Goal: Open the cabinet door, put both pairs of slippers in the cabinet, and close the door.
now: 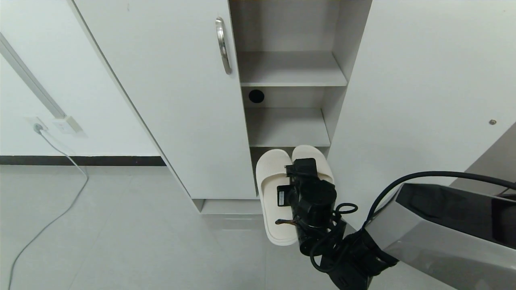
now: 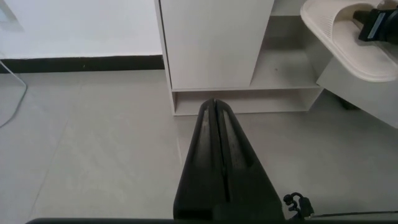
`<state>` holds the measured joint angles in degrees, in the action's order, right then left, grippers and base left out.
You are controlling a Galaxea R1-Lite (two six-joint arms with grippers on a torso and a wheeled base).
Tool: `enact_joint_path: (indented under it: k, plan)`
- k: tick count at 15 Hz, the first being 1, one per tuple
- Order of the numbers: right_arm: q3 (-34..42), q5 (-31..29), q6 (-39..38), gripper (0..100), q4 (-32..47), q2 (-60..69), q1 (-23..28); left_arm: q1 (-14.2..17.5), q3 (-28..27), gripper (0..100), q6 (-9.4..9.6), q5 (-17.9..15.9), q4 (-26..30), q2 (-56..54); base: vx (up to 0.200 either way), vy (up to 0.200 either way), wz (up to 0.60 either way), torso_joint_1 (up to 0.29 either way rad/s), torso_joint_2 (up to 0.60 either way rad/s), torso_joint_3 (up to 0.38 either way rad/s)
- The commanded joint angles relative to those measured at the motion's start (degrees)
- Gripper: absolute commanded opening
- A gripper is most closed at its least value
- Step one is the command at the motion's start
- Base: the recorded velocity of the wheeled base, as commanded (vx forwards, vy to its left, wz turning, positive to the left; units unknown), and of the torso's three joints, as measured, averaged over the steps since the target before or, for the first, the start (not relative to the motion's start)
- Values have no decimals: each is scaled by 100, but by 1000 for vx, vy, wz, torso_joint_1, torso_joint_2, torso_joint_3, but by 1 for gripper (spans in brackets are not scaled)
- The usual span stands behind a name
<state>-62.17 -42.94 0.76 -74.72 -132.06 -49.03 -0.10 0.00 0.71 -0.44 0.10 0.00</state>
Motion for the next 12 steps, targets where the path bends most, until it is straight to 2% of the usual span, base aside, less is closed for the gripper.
enact_joint_path:
  k: [1, 5, 12]
  plan:
    - [-23, 4, 4, 0, -8, -48, 43, 1, 0, 0, 0, 0, -1, 0, 0, 0, 0, 0, 0, 0]
    - [-32, 4, 4, 0, 1, -101, 43, 1, 0, 0, 0, 0, -1, 9, 0, 0, 0, 0, 0, 0]
    - [-41, 4, 4, 0, 1, -118, 87, 1, 0, 0, 0, 0, -1, 0, 200, 0, 0, -1, 0, 0]
